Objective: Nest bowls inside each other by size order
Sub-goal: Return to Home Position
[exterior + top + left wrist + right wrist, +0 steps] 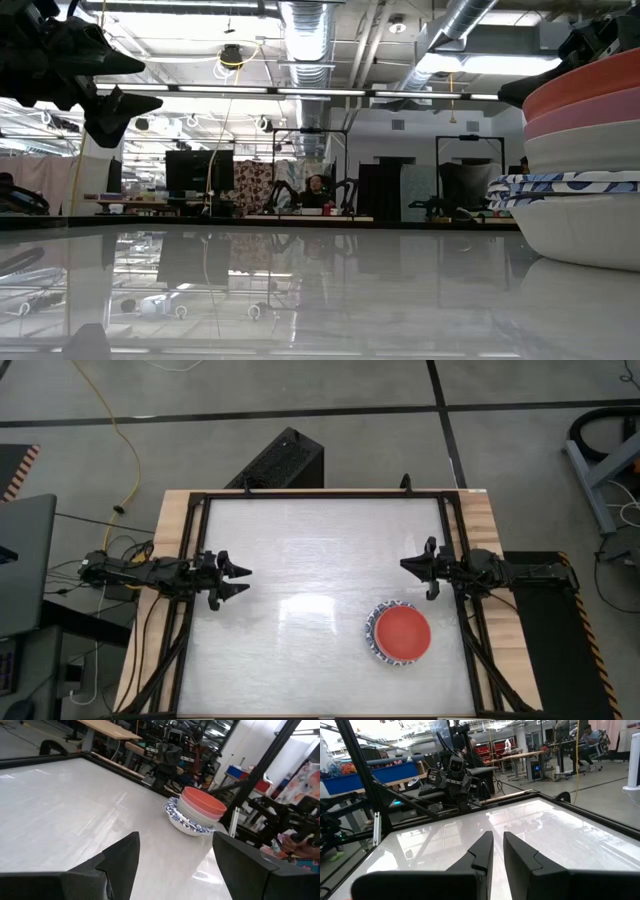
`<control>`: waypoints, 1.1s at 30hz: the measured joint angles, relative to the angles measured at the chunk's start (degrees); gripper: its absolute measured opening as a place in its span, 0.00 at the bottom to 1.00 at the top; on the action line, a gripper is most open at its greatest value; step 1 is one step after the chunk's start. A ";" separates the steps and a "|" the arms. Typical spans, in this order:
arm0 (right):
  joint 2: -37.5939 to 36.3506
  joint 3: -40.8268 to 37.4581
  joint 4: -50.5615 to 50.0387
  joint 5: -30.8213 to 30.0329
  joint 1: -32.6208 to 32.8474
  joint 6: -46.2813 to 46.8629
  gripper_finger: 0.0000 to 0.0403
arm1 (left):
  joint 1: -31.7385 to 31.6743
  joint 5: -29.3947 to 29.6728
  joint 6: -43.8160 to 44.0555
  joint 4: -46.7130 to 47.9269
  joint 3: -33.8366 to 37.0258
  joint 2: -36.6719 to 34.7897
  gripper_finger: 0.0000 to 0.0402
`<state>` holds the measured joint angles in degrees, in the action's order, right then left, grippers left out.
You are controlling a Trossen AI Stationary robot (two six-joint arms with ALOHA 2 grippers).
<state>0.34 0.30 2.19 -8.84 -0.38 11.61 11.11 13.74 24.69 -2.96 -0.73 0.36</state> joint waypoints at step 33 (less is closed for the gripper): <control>0.02 0.00 -0.01 0.06 -0.04 -0.31 0.16 | 0.00 -0.85 0.51 0.11 0.00 0.02 0.60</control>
<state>0.36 0.30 2.17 -8.78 -0.43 11.30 11.11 12.89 25.20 -2.85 -0.73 0.38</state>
